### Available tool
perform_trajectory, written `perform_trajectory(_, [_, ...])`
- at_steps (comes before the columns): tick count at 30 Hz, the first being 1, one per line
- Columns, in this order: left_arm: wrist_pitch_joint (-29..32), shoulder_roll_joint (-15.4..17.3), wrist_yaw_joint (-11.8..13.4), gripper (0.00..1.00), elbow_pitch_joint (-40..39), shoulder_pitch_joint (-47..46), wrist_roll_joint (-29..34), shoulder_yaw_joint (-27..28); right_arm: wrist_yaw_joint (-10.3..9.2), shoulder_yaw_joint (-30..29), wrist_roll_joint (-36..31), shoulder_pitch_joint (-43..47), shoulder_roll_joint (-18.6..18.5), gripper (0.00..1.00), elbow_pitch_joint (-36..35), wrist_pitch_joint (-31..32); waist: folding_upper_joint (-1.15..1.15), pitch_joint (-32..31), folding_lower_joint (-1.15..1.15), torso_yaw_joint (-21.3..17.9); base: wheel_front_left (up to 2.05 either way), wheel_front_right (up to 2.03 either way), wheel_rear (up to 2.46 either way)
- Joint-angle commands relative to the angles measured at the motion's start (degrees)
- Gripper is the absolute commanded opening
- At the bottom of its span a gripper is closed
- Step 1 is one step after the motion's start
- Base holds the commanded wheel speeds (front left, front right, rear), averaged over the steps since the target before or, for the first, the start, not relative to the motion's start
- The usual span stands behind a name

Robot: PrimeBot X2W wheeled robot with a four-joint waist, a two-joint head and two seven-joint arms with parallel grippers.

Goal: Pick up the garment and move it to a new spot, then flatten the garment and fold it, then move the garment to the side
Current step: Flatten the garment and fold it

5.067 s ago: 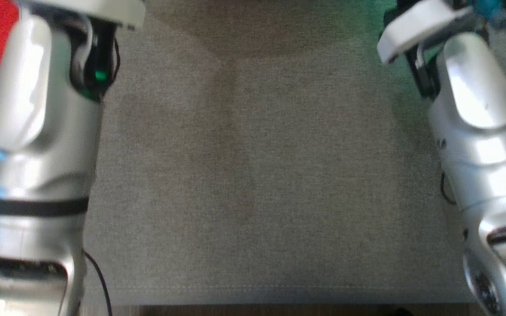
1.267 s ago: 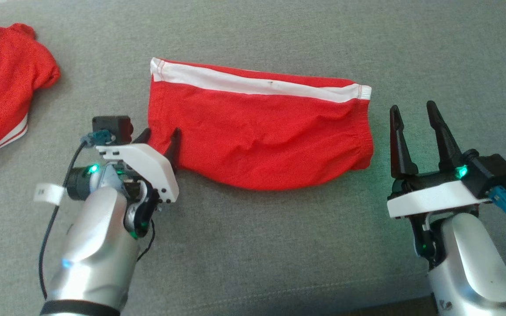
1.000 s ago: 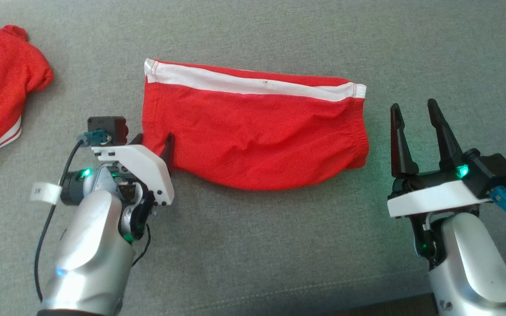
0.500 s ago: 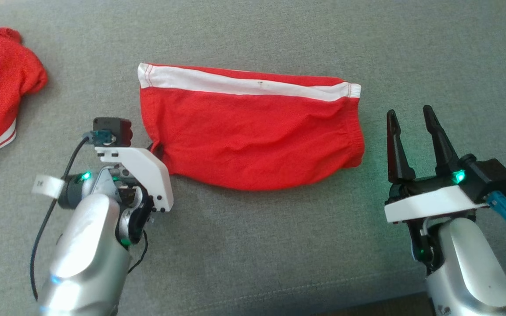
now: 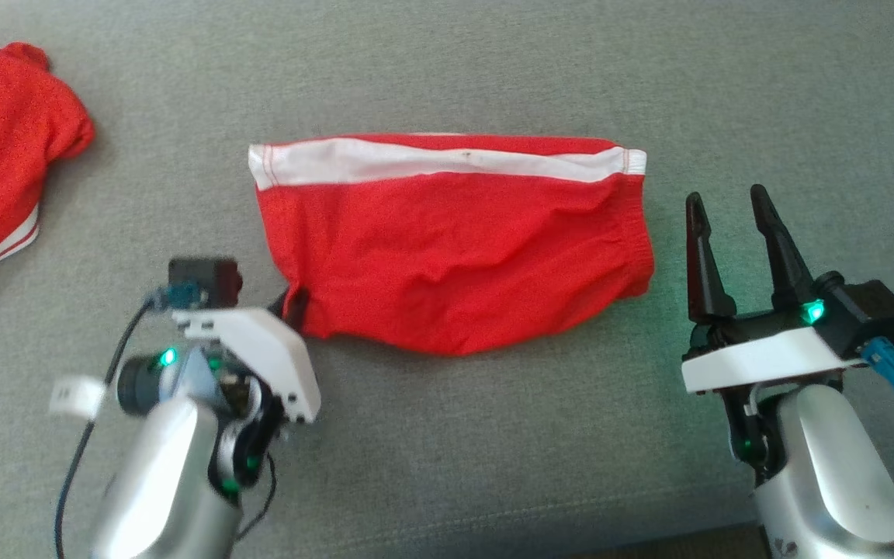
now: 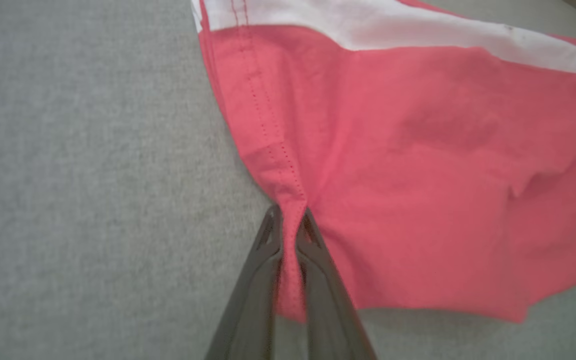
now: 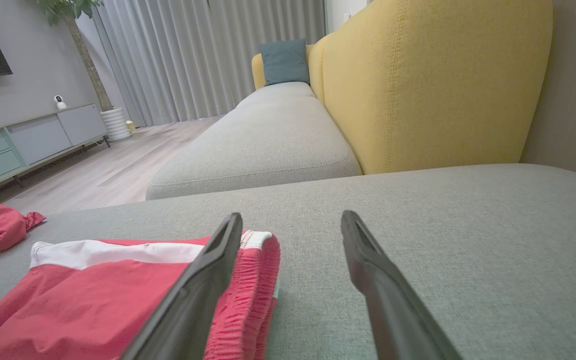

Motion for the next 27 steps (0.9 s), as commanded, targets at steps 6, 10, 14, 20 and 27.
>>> perform_trajectory(6, [-2.42,0.41,2.22,0.00,-9.58,6.17,-1.88,3.66,-0.05,-0.19,-1.73,-0.07,0.07,1.00,-0.74,-0.62,0.00,-0.04,0.00,1.74,0.00,0.00,0.00])
perform_trajectory(10, [-3.08,-0.29,3.41,0.00,-14.04,9.67,-2.31,3.49,-0.05,-0.75,-2.64,-0.29,0.07,1.00,0.13,0.34,0.00,-0.19,0.00,2.70,0.00,0.00,0.00])
perform_trajectory(14, [-3.49,-0.98,4.26,0.00,-16.49,11.97,-2.48,2.75,-0.05,-0.80,-3.17,-0.52,0.07,1.00,0.41,1.69,0.00,-0.48,0.00,3.38,0.00,0.00,0.00])
perform_trajectory(20, [-4.92,-1.58,5.04,1.00,-17.43,13.21,-2.29,2.14,-0.05,-0.73,-3.55,-0.65,0.07,1.00,0.42,3.38,0.00,-0.77,0.00,3.89,0.00,0.00,0.00])
perform_trajectory(27, [-12.46,-1.64,4.08,1.00,-18.88,13.21,-1.10,2.49,-0.05,-1.59,-4.64,-0.29,0.07,1.00,0.03,5.86,0.00,-1.72,0.00,4.52,0.00,0.00,0.00])
